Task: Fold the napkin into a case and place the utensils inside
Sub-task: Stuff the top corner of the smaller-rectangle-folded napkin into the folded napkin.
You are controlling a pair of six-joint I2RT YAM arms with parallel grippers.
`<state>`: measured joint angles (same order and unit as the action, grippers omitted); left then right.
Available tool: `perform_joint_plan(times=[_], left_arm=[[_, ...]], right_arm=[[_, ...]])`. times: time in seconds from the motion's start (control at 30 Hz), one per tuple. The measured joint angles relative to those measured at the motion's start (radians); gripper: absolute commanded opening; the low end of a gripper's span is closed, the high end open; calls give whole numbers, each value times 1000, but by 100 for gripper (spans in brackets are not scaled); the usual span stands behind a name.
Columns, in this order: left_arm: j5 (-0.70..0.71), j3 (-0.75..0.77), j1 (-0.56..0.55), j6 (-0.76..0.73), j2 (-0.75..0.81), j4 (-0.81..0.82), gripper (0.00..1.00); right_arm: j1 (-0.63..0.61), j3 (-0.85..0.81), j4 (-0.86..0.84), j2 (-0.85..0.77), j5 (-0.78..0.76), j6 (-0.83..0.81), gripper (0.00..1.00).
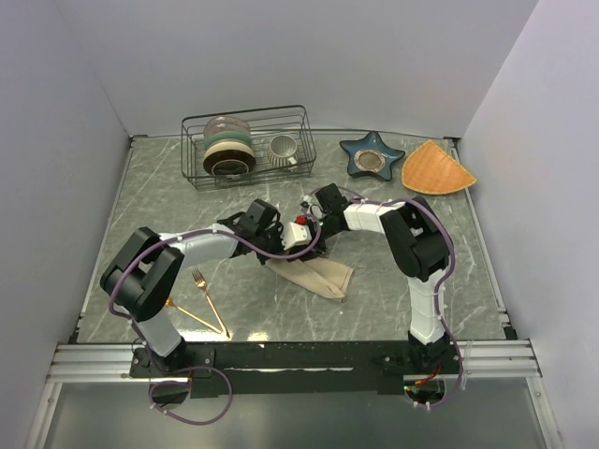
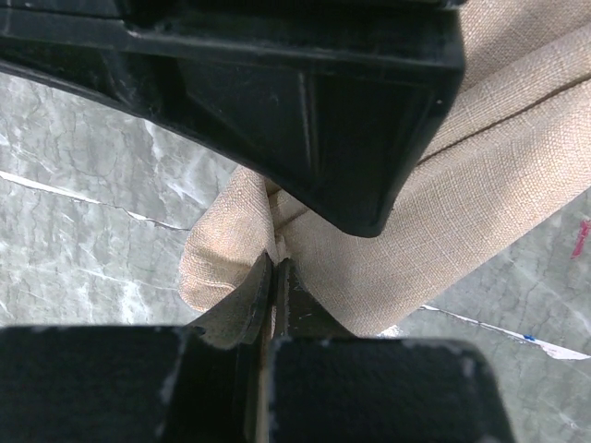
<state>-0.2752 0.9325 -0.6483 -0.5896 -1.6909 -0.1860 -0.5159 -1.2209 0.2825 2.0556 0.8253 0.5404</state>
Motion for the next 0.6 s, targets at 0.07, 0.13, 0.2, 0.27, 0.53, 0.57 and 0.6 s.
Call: perform_joint_plan(times=[0.07,0.13,0.2,0.27,0.53,0.57,0.6], left_arm=[[-2,5,2,3,-4,-5,1],[-7,7,3,3,-5,-6,1],[-10,7,5,3,-6,-6,2],[-14,8,6,3,-6,-8,5],[-61,10,33,9,-6,-10,26],[-68,10,35,10,-6,-10,28],[-72,10,37,11,-6,-10,28]], right_arm=[[-3,0,0,0,2,-2,33],[-5,0,1,0,1,-7,19],[-7,4,2,0,-6,-13,0],[-10,4,13,0,-26,-18,0],[11,4,20,-13,-60,-14,0],[16,4,19,-13,-62,-14,0],[19,4,18,-13,-64,-13,0]])
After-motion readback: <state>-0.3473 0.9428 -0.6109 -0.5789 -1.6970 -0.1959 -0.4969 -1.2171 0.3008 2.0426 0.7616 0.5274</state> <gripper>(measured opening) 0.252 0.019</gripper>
